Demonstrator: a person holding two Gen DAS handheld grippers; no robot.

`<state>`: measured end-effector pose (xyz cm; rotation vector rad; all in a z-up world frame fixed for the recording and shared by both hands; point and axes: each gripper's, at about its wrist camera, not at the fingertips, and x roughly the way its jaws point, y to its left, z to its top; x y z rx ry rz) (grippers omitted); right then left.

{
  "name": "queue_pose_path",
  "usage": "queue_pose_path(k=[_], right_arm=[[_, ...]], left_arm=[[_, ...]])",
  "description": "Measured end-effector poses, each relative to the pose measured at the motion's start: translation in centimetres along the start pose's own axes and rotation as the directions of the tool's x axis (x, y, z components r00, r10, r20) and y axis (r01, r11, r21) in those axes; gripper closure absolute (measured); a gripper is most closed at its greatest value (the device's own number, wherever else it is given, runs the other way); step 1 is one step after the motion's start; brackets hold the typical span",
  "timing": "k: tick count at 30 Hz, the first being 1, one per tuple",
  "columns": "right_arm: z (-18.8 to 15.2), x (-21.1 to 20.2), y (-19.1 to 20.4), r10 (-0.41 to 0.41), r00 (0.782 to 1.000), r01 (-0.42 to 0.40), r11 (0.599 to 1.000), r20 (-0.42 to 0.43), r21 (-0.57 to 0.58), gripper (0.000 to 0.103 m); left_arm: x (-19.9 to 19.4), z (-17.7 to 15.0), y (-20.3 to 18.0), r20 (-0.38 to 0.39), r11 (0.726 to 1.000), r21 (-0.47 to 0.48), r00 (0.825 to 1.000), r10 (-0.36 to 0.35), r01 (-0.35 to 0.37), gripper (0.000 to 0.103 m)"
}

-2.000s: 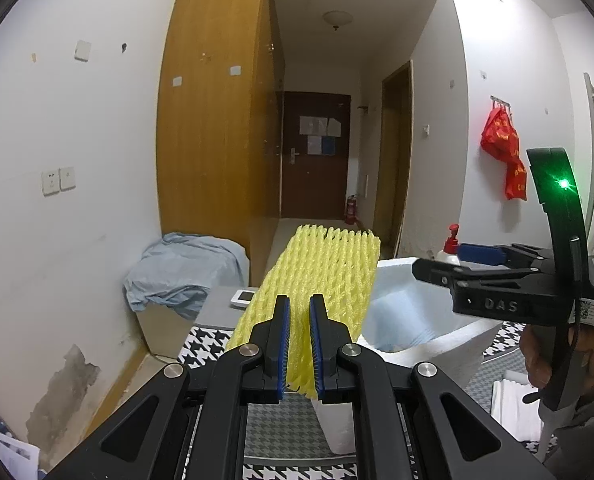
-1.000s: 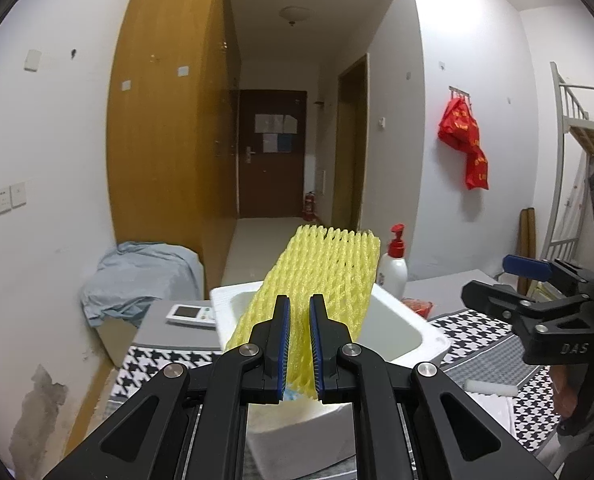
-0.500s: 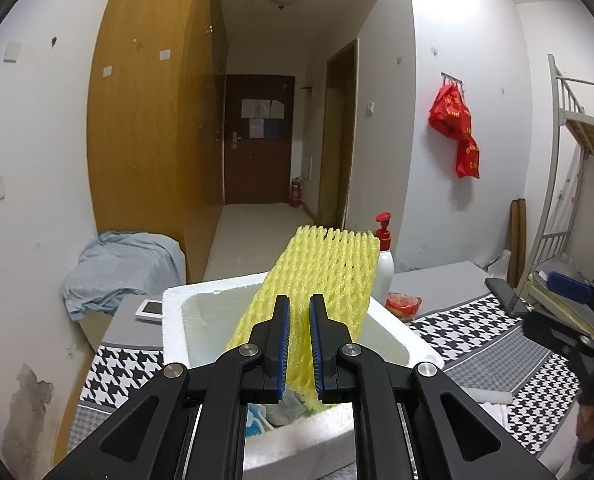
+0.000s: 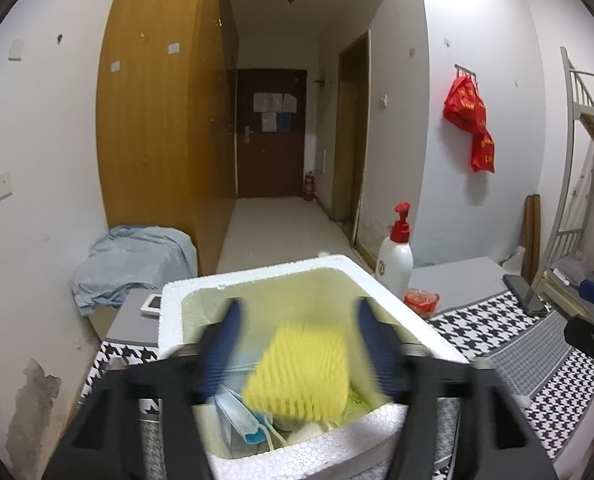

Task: Organize soft objects
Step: 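Lower the yellow sponge into the foam box and open the left gripper, then withdraw both tools from the foam box back over the table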

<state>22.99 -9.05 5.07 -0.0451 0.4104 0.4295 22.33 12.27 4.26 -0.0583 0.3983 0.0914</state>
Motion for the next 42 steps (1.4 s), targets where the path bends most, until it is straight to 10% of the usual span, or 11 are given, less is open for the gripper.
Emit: queue_pose_path(k=[6, 42], right_arm=[[-0.3, 0.0, -0.3, 0.001, 1.0, -0.001, 1.0, -0.004, 0.009, 0.0], [-3.9, -6.9, -4.8, -0.006, 0.998, -0.001, 0.991, 0.057, 0.135, 0.0]], left_arm=[[-0.7, 0.1, 0.2, 0.039, 0.999, -0.03, 0.999, -0.02, 0.021, 0.001], [-7.7, -0.9, -6.2, 0.094, 0.983, 0.034, 0.978, -0.184, 0.182, 0.001]])
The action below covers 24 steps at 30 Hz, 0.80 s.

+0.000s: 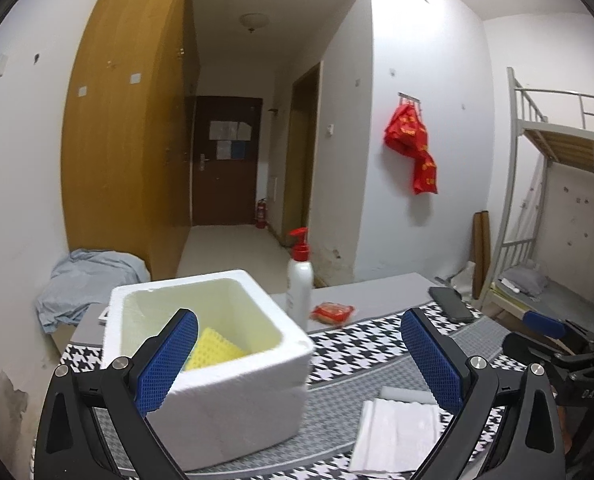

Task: Organize soft objects
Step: 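Withdraw both tools from the foam box back over the table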

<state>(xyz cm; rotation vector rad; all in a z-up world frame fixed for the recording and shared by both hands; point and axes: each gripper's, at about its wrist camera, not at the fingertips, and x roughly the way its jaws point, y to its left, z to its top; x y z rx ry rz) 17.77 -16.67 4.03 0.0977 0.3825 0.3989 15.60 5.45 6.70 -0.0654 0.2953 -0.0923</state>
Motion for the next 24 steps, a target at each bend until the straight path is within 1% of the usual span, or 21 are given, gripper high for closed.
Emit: queue_pose_path(k=[8, 15, 18, 21, 24], right_arm=[[-0.7, -1.5, -0.8, -0.02, 1.0, 0.019, 1.0, 0.004, 0.024, 0.0], [-1.5, -2.6, -1.1, -0.031, 1.0, 0.031, 0.999, -0.004, 0.026, 0.0], [-1.8, -2.9, -1.1, -0.047, 0.999, 0.047, 0.999, -0.005, 0.022, 0.0], [-2.0, -3.2, -1.2, -0.045, 0.999, 0.046, 0.999, -0.005, 0.027, 0.0], [-2.4, -3.2, -0.9, -0.081, 0.997, 0.081, 0.997, -0.016, 0.005, 0.0]], left_arm=[[-1.0, -0.7, -1.9, 0.0, 0.999, 0.022, 0.999, -0.041, 0.041, 0.001], [-0.9, -1.8, -2.9, -0.024, 0.996, 0.014, 0.996, -0.083, 0.084, 0.001], [-1.1, -2.1, -3.3, -0.026, 0.996, 0.015, 0.996, -0.089, 0.089, 0.001], [-1.3, -2.2, -3.4, -0.021, 0.995, 0.018, 0.995, -0.093, 0.093, 0.001], [-1.7, -2.3, -3.5, -0.014, 0.995, 0.016, 0.995, -0.097, 0.098, 0.001]])
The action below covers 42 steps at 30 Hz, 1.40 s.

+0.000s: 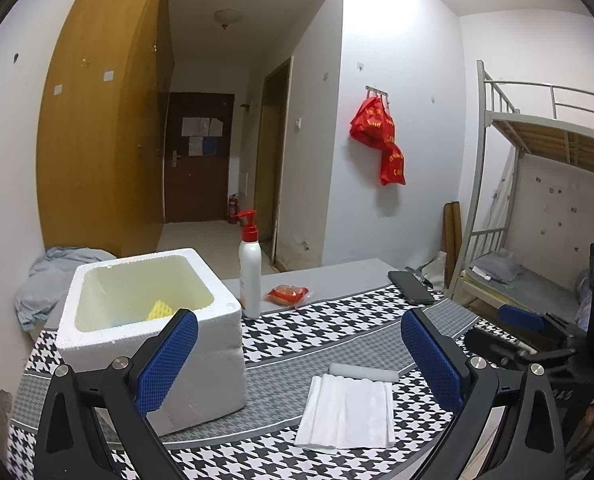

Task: Organize soft objects
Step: 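Withdraw both tools from the foam box back over the table, then move both tools toward the white folded cloth and the white roll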

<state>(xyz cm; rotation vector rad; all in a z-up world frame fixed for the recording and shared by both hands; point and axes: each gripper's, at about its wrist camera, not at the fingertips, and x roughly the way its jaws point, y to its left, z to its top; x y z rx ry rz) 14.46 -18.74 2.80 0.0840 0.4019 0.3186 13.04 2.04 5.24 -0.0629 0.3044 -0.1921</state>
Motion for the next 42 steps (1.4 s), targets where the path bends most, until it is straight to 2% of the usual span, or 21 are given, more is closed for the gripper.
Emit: queue_pose_path(k=[6, 9, 13, 21, 27, 31, 35, 42], right_arm=[[-0.6, 0.3, 0.2, -0.028, 0.999, 0.027, 1.0, -0.025, -0.012, 0.0], [-0.7, 0.0, -0.2, -0.034, 0.999, 0.034, 0.999, -0.004, 0.004, 0.0], [-1.0, -0.1, -0.8, -0.057, 0.998, 0.057, 0.998, -0.003, 0.019, 0.0], [-3.0, 0.8, -1.4, -0.051, 0.998, 0.052, 0.998, -0.037, 0.023, 0.0], [-3.9, 0.8, -2.2, -0.12, 0.992, 0.12, 0.993, -0.034, 0.01, 0.0], [-4.3, 1.1, -3.1, -0.099, 0.994, 0.1, 0.994, -0.056, 0.033, 0.0], [-4.9, 2.2, -3.6, -0.128, 0.988, 0.129, 0.992, -0.089, 0.008, 0.0], [-5.6, 3.9, -4.5, -0.132, 0.982, 0.134, 0.991, -0.136, 0.004, 0.0]], left_arm=[[-0.2, -0.1, -0.3, 0.007, 1.0, 0.012, 1.0, -0.006, 0.006, 0.001], [-0.1, -0.3, -0.4, 0.007, 1.0, 0.009, 1.0, -0.008, 0.008, 0.001], [0.6, -1.0, -0.3, -0.011, 1.0, -0.006, 1.0, -0.013, 0.013, 0.001], [2.5, -3.1, -0.7, -0.055, 1.0, -0.016, 0.998, -0.018, 0.017, 0.001], [4.7, -4.9, -1.6, -0.118, 0.999, -0.004, 0.992, -0.035, 0.034, 0.001], [5.9, -5.9, -2.2, -0.159, 0.999, 0.015, 0.986, -0.042, 0.045, 0.001], [7.0, -6.9, -3.1, -0.208, 0.997, 0.048, 0.977, -0.055, 0.066, 0.001], [8.7, -7.8, -4.1, -0.262, 0.995, 0.065, 0.963, -0.062, 0.082, 0.001]])
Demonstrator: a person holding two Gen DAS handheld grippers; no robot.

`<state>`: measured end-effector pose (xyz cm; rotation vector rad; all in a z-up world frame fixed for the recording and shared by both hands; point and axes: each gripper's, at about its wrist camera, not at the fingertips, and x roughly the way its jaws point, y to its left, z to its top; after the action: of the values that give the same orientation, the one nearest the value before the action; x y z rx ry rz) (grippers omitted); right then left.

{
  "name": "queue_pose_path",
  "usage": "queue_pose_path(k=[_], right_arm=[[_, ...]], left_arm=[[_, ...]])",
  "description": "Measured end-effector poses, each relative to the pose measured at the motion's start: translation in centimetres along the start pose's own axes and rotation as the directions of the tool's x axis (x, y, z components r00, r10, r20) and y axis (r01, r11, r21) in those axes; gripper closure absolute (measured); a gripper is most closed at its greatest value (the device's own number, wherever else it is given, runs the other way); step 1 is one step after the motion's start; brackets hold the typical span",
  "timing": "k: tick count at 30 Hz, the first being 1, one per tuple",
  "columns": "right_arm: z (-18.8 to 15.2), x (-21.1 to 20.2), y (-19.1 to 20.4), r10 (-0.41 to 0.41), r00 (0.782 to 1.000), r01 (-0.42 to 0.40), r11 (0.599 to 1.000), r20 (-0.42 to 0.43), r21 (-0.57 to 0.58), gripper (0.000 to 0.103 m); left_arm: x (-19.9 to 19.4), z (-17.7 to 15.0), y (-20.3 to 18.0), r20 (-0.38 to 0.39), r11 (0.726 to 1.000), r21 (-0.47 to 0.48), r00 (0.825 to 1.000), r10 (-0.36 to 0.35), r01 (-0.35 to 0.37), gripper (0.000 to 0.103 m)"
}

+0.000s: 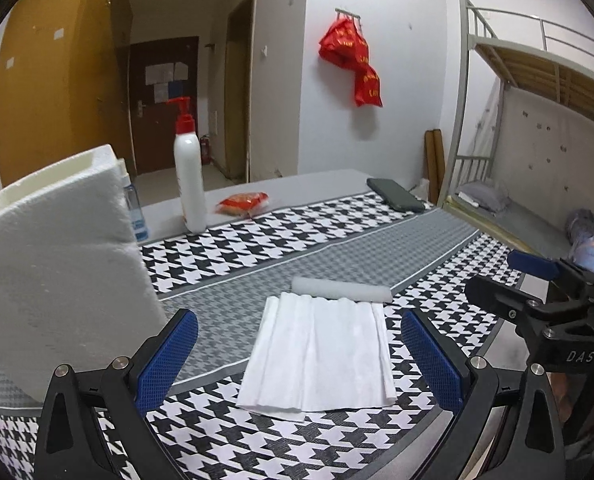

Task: Organize soft objects
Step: 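Move both tools toward the white folded cloth and the white roll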

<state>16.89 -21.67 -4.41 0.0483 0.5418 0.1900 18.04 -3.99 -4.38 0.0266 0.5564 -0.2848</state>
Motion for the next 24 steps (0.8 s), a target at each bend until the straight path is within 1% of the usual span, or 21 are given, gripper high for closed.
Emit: queue_pose_path(k=[11, 14, 17, 24], right_arm=[[-0.1, 1.9, -1.5, 0.009, 0.999, -0.009, 1.0, -0.045, 0.008, 0.0], [-0.2, 2.2, -1.8, 0.026, 0.998, -0.025, 1.0, -0.055, 0.011, 0.0], [-0.3, 2.8, -1.8, 0.036, 0.997, -0.036, 0.999, -0.073, 0.001, 0.0], [-0.1, 4.2, -1.7, 0.05, 0.993, -0.054, 0.998, -0.11, -0.037, 0.0]], left_arm=[[2.3, -0.3, -1.5, -0.072, 0.998, 0.044, 0.997, -0.031, 0.034, 0.001], [3.1, -0.4, -1.4, -0.105, 0.999, 0.035, 0.994, -0.023, 0.027, 0.001], [3.7, -0.7, -1.3, -0.138, 0.999, 0.03, 0.99, -0.035, 0.04, 0.001], [4.9, -1.0, -1.8, -0.169, 0.999, 0.033, 0.985, -0.028, 0.034, 0.001]])
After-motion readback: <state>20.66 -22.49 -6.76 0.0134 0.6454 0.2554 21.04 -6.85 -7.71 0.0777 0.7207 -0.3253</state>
